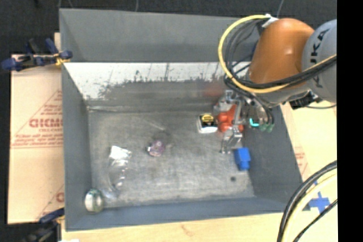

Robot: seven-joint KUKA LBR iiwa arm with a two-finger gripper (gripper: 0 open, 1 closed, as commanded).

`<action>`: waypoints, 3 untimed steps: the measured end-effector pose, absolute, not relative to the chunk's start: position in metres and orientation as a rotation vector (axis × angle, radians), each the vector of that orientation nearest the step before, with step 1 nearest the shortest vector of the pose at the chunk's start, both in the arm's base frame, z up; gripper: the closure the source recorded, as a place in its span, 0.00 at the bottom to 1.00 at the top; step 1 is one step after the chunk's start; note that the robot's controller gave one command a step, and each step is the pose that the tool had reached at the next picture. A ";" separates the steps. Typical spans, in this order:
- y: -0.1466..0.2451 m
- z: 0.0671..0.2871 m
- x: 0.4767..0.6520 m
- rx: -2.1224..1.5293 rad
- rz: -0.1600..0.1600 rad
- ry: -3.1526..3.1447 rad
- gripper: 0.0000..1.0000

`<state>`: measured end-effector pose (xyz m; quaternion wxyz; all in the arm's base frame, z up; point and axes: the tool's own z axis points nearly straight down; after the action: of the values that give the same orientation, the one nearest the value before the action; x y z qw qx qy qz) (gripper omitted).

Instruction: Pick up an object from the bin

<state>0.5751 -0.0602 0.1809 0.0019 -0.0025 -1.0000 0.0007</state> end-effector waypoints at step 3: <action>0.063 0.083 0.584 0.654 0.001 -3.080 0.00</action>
Offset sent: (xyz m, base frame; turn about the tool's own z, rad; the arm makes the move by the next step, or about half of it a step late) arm 0.0528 0.1122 -0.0133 0.0945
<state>0.5842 0.0626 0.0830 -0.0034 0.2078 -0.9782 0.0003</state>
